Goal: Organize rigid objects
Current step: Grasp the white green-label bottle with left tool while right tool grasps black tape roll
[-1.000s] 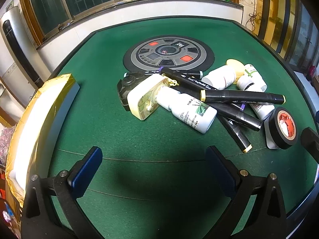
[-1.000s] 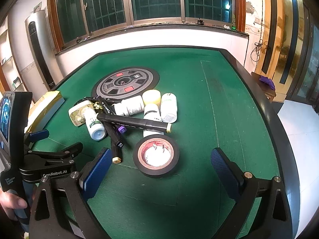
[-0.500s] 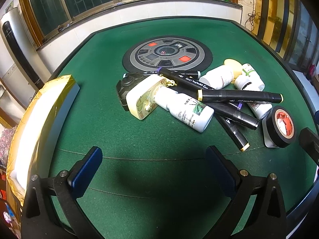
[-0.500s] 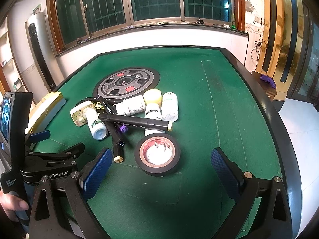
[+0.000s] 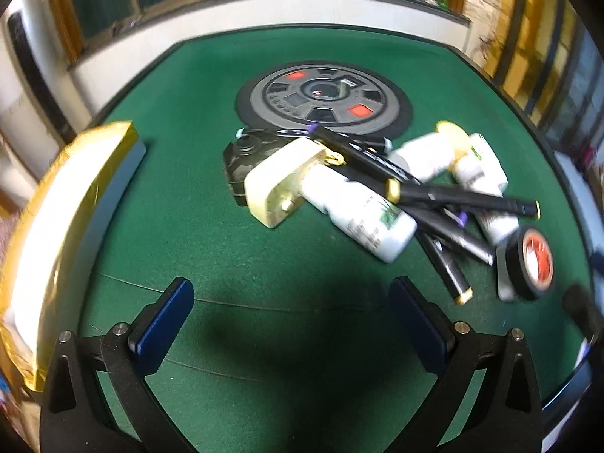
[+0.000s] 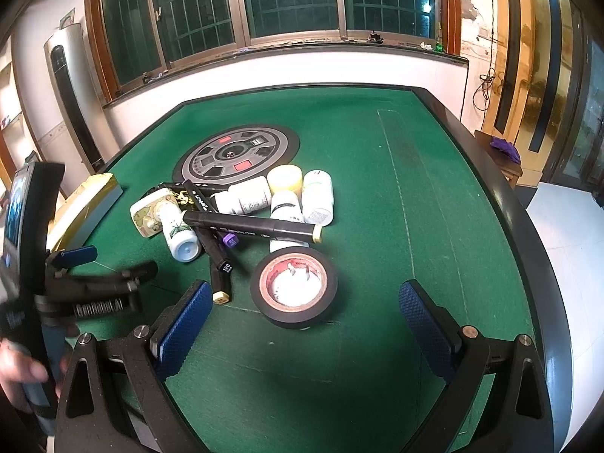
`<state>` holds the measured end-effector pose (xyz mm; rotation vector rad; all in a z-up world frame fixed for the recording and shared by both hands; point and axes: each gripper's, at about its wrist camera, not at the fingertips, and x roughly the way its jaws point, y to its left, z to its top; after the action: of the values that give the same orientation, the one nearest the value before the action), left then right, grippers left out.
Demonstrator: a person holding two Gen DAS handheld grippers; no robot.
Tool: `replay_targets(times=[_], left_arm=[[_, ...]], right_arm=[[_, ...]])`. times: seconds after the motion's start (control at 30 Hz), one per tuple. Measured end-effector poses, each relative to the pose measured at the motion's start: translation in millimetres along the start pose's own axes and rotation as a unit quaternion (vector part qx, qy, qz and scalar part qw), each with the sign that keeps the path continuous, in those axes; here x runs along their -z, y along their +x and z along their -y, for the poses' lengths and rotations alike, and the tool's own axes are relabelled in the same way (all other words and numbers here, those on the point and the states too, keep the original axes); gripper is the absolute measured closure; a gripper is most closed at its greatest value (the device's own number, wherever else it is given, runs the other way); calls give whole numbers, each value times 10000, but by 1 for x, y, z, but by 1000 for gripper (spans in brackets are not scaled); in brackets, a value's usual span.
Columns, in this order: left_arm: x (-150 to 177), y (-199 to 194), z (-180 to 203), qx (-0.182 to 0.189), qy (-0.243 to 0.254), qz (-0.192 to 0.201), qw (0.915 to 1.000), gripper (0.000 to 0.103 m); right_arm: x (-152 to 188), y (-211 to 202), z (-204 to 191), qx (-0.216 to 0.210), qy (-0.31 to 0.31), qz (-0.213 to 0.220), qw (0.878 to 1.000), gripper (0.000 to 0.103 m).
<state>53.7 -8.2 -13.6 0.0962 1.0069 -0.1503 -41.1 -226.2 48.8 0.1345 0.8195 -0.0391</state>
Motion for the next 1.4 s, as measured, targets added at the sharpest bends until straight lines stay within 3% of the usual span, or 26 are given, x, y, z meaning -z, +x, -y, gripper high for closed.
replay_targets(times=[0.3, 0.4, 0.53, 0.67, 0.8, 0.87, 1.03, 1.13, 1.17, 1.3, 1.4], left_arm=[[-29, 15, -9, 851, -899, -336, 9917, 0], [-38, 19, -2, 879, -956, -332, 9910, 0], [-43, 31, 9, 847, -876, -449, 9915, 10], [-41, 41, 9, 821, -930, -585, 9906, 10], [-35, 41, 2, 1052, -1051, -556, 9873, 10], [-33, 39, 2, 1092, -990, -498, 9878, 14], [-30, 28, 8, 1331, -754, -398, 9874, 45], [-28, 26, 11, 1325, -649, -392, 9883, 48], [-26, 27, 10, 1354, -651, -400, 9878, 48], [-22, 28, 4, 1473, -788, -416, 9851, 47], [-22, 27, 2, 1457, -823, -441, 9849, 47]], right_arm=[[3, 3, 8, -17, 118, -63, 9999, 6], [4, 3, 7, -19, 111, -70, 9999, 6], [6, 2, 10, 22, 129, -76, 9999, 6], [7, 3, 13, 43, 174, -89, 9998, 6], [7, 4, 13, 57, 180, -116, 9998, 6], [8, 5, 13, 45, 179, -136, 9997, 6], [7, 12, 9, -20, 100, -190, 9998, 6], [7, 18, 3, -70, -37, -227, 9997, 6], [6, 20, 1, -91, -74, -236, 9997, 8], [6, 35, -5, -251, -156, -443, 9986, 35], [7, 45, -4, -326, -104, -582, 9977, 39]])
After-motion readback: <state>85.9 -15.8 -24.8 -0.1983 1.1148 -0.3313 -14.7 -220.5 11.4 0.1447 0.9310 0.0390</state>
